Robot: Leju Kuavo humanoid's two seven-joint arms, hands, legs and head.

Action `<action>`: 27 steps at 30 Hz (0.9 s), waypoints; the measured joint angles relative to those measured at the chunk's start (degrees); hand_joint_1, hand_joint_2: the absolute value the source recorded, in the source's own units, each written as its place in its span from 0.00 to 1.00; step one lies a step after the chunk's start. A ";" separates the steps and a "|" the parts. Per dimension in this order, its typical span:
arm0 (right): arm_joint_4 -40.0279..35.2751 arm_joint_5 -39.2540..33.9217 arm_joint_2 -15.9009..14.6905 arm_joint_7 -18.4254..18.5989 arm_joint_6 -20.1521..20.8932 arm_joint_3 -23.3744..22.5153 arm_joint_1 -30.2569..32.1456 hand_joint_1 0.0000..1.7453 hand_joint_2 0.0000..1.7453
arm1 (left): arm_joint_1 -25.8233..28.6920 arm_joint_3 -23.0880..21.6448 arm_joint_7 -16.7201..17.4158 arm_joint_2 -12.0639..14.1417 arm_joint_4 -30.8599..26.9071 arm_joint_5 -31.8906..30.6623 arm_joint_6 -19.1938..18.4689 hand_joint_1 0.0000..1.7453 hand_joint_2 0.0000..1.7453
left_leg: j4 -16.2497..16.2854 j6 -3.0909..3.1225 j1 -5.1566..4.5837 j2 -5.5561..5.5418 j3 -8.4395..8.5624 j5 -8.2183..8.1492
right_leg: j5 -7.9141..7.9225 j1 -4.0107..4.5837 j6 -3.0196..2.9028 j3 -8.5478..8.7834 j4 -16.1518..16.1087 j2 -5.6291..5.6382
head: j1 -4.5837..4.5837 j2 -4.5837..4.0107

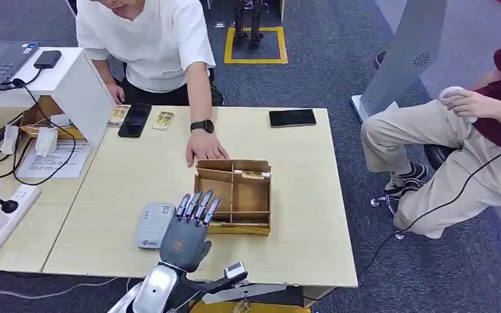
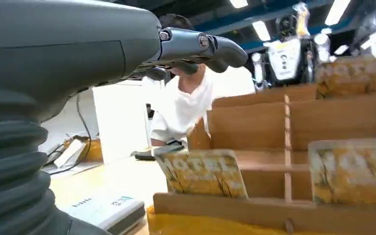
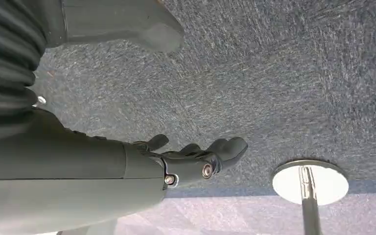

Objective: Pass the card to the sensor for recognition and then transmit it.

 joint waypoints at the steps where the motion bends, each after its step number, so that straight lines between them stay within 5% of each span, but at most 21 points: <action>1: 0.00 0.00 0.00 0.13 0.00 0.07 0.02 0.00 1.00 | 0.31 0.65 0.65 -0.33 -0.28 0.00 1.64 0.00 1.00 | 0.00 0.00 0.00 0.00 0.00 0.00 | 0.00 0.00 0.00 0.00 0.00 0.00 | 0.00 0.00; 8: 0.11 0.02 -0.02 0.13 0.00 0.24 0.01 0.00 1.00 | 0.43 1.59 4.09 -0.26 -1.27 0.00 4.45 0.00 1.00 | 0.00 0.00 0.00 -0.01 -0.01 0.00 | 0.00 0.00 0.00 0.00 0.00 -0.01 | 0.00 0.00; 27: 0.96 -0.17 -0.20 0.13 0.00 1.13 0.02 0.00 1.00 | 0.45 1.57 0.65 -0.44 -0.04 -0.02 0.32 0.00 1.00 | 0.00 0.00 0.00 0.00 0.00 0.00 | 0.00 0.00 0.00 0.00 0.00 0.00 | 0.00 0.00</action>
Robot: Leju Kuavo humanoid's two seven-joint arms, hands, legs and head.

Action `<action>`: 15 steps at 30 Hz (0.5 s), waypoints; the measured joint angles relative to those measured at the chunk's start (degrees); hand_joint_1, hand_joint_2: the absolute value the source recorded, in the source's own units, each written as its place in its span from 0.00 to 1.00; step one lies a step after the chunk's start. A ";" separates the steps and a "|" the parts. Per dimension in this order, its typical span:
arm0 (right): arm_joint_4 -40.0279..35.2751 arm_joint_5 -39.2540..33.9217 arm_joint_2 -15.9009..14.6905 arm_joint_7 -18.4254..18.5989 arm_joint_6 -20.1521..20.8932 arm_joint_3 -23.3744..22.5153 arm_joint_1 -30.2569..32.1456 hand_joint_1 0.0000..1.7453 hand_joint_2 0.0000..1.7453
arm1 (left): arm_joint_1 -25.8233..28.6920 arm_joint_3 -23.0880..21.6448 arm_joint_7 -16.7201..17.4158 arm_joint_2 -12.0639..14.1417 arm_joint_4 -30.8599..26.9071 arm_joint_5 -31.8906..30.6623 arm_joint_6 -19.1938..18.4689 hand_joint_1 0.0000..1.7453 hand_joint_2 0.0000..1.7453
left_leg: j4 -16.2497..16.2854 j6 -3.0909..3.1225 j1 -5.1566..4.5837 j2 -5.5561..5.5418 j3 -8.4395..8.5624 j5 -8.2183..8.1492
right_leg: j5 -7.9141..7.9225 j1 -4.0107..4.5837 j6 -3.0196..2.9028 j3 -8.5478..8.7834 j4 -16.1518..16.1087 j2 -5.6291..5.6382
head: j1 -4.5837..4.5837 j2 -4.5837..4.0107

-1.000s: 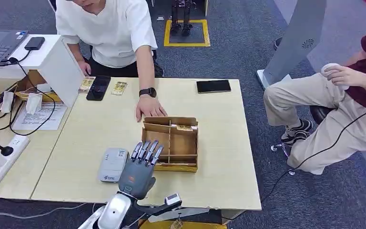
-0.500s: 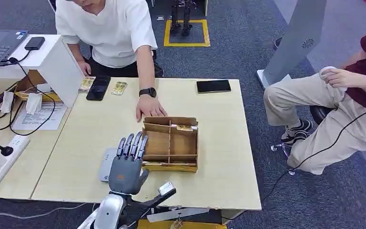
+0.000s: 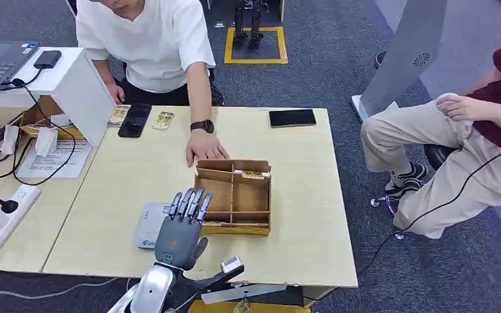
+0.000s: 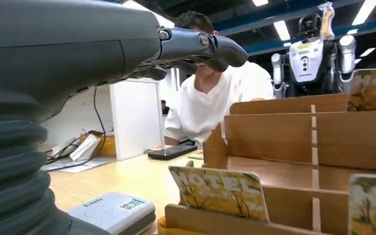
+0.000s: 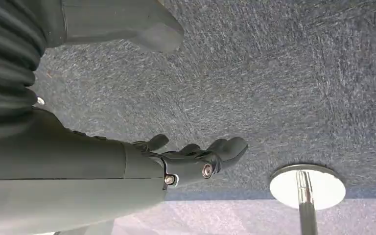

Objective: Pass the card to the sensor for recognition and then transmit it.

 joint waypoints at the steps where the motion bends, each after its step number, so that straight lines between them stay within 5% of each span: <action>1: 0.04 0.00 -0.02 0.00 0.00 0.07 0.00 0.00 1.00 | -0.01 0.00 -0.07 0.00 0.09 0.00 -0.02 0.00 1.00 | 0.00 0.00 0.00 0.00 0.00 0.00 | 0.00 0.00 0.00 0.00 0.00 0.00 | 0.00 0.00; 15: 0.46 0.00 -0.31 0.24 0.00 0.48 0.01 0.00 1.00 | -0.01 0.07 -2.99 -0.92 1.97 0.02 -2.23 0.00 1.00 | 0.00 0.00 0.00 0.00 0.00 0.00 | 0.00 0.00 0.00 0.00 0.00 0.00 | 0.00 0.00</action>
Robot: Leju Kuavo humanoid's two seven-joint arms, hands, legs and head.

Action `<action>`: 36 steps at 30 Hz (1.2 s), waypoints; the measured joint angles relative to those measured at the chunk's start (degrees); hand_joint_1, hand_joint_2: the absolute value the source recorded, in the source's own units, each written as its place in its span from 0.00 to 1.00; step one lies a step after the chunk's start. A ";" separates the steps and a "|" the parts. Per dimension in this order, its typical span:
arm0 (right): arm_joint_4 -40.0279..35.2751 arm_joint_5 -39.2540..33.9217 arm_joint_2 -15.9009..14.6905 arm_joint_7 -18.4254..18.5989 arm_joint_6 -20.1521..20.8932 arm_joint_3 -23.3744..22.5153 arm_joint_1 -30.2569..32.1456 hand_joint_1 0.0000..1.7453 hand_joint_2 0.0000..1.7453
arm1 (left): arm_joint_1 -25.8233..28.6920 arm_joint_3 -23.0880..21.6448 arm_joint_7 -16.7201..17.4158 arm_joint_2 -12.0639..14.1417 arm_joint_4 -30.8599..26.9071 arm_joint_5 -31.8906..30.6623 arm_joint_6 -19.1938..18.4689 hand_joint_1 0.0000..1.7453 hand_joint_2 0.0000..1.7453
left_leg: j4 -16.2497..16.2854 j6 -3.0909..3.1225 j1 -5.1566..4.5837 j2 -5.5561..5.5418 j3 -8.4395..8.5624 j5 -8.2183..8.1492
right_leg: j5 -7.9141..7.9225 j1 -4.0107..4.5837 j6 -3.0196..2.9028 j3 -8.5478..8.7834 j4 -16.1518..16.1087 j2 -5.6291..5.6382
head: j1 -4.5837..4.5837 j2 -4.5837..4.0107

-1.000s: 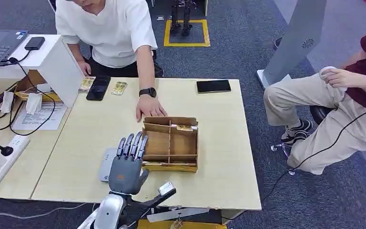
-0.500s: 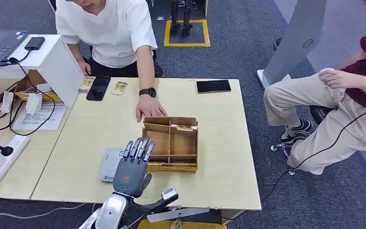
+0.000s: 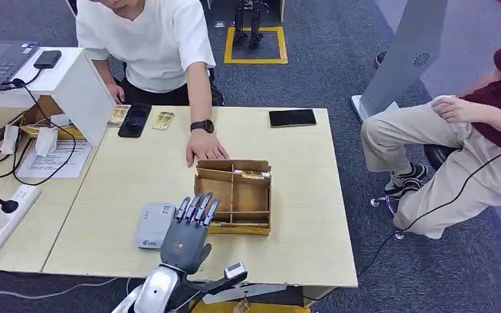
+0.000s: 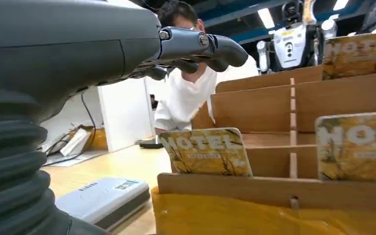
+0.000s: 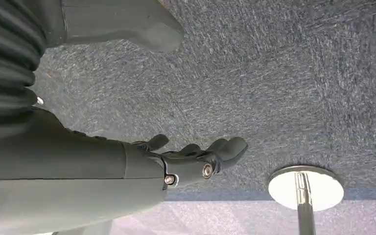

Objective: Pass the card to the sensor for recognition and then transmit it.

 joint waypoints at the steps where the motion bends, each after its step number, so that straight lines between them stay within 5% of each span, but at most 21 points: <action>1: 0.02 0.00 -0.02 0.00 0.00 0.00 0.00 0.00 1.00 | -0.02 0.00 0.00 -0.07 0.15 0.00 -0.02 0.00 1.00 | 0.00 0.00 0.00 0.00 0.00 0.00 | 0.00 0.00 0.00 0.00 0.00 0.00 | 0.00 0.00; 9: 0.17 -0.02 -0.11 0.07 0.00 0.13 0.02 0.00 1.00 | -0.05 0.26 -0.61 -1.03 1.44 0.11 -0.35 0.05 1.00 | 0.00 0.00 0.00 0.00 0.00 0.00 | 0.00 0.00 0.00 0.00 0.00 0.00 | 0.00 0.00; 10: 0.17 -0.11 -0.11 0.07 0.00 0.18 0.02 0.00 1.00 | -0.06 0.43 -0.76 -1.20 1.72 0.13 -0.09 0.86 1.00 | 0.00 0.00 0.00 0.00 0.00 0.00 | 0.00 0.00 0.00 0.00 0.00 0.00 | 0.00 0.00; 11: 0.17 -0.15 -0.13 0.07 0.00 0.22 0.02 0.00 1.00 | -0.03 0.72 -0.76 -1.38 1.92 0.18 0.20 1.00 1.00 | 0.00 0.00 0.00 0.00 0.00 0.00 | 0.00 0.00 0.00 0.00 0.00 0.00 | 0.00 0.00; 18: 0.24 -0.15 -0.13 0.07 0.00 0.66 0.02 0.00 1.00 | 0.29 2.99 -0.22 -2.45 2.36 0.11 4.13 0.97 1.00 | 0.00 0.00 0.00 0.00 0.00 0.00 | 0.00 0.00 0.00 0.00 0.00 0.00 | 0.00 0.00; 22: 0.31 -0.15 -0.13 0.09 0.00 0.94 0.03 0.00 1.00 | 0.69 3.85 0.28 -2.97 2.67 0.02 4.79 0.90 1.00 | 0.00 0.00 0.00 0.00 0.00 0.00 | 0.00 0.00 0.00 0.00 0.00 0.00 | 0.00 0.00; 36: 0.72 -0.26 -0.13 0.13 0.00 1.42 -0.02 0.00 1.00 | 0.38 4.24 0.70 -4.11 5.03 -0.02 6.05 0.89 1.00 | 0.00 0.00 0.00 -0.01 0.01 0.00 | 0.00 0.00 0.00 0.02 0.00 -0.01 | -0.02 0.00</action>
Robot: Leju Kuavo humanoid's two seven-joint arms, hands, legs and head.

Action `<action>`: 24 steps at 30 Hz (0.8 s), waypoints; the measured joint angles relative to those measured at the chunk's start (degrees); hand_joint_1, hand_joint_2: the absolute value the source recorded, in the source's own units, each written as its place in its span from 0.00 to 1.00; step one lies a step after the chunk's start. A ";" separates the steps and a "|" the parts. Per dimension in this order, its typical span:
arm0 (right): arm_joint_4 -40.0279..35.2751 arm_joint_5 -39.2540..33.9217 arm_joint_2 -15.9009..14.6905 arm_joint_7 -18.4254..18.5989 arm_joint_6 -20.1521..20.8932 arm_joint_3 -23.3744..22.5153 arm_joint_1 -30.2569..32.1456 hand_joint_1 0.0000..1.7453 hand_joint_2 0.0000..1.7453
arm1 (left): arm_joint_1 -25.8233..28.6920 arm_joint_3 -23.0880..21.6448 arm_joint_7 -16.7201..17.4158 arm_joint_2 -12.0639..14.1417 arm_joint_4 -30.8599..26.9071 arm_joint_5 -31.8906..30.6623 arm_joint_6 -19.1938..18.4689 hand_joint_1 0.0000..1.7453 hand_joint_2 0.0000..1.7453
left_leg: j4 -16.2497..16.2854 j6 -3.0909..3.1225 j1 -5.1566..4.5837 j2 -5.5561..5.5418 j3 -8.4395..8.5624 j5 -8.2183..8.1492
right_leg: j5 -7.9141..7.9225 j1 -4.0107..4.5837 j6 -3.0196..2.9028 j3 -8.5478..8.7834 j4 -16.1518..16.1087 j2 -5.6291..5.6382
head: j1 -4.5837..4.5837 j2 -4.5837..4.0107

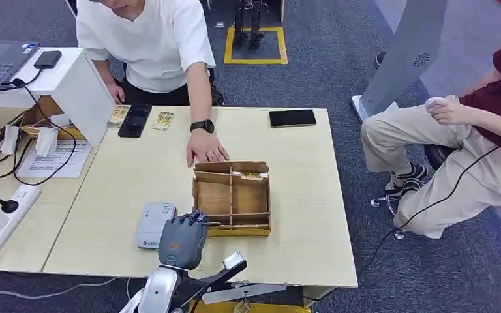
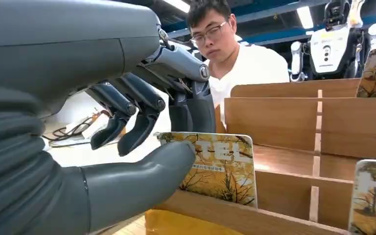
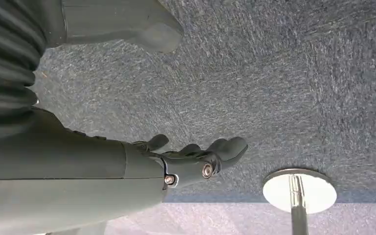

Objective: Pass the card to the sensor for recognition and then transmit it.

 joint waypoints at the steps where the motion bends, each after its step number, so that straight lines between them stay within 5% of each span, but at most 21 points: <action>1: 0.00 0.02 0.00 0.09 0.00 0.00 0.00 0.00 1.00 | -0.01 0.00 -0.22 -0.15 0.21 -0.02 0.00 0.90 1.00 | 0.00 0.00 0.00 -0.01 0.00 0.00 | 0.00 0.00 0.00 0.01 0.00 -0.01 | 0.02 0.00; 4: 0.00 0.13 0.02 0.63 0.00 0.04 -0.10 0.00 1.00 | -0.07 0.00 -0.70 -0.59 0.78 -0.04 0.28 1.00 1.00 | 0.00 0.00 -0.01 -0.01 0.02 0.00 | 0.00 -0.01 0.00 0.03 0.00 -0.02 | 0.00 0.00; 13: 0.20 0.11 0.02 0.63 0.00 0.09 -0.14 0.00 1.00 | 0.33 0.11 -1.88 -1.38 1.53 0.24 3.44 1.00 1.00 | 0.00 0.00 -0.01 -0.03 0.02 0.00 | 0.00 -0.01 0.00 0.04 0.00 -0.03 | 0.02 0.00; 18: 0.22 0.35 0.02 0.63 0.00 0.13 -0.12 0.00 1.00 | 2.14 2.75 -7.73 -2.45 0.02 7.30 11.51 1.00 1.00 | 0.00 0.00 0.00 -0.02 -0.01 0.00 | 0.00 0.00 0.00 0.00 0.00 -0.02 | 0.02 0.00; 24: 0.22 0.55 0.02 0.66 0.00 0.17 -0.12 0.00 1.00 | 3.09 5.18 -10.54 -3.43 -2.52 9.93 12.44 1.00 1.00 | 0.00 0.00 0.00 -0.02 -0.01 0.00 | 0.00 0.00 0.00 0.00 0.00 -0.02 | 0.02 0.00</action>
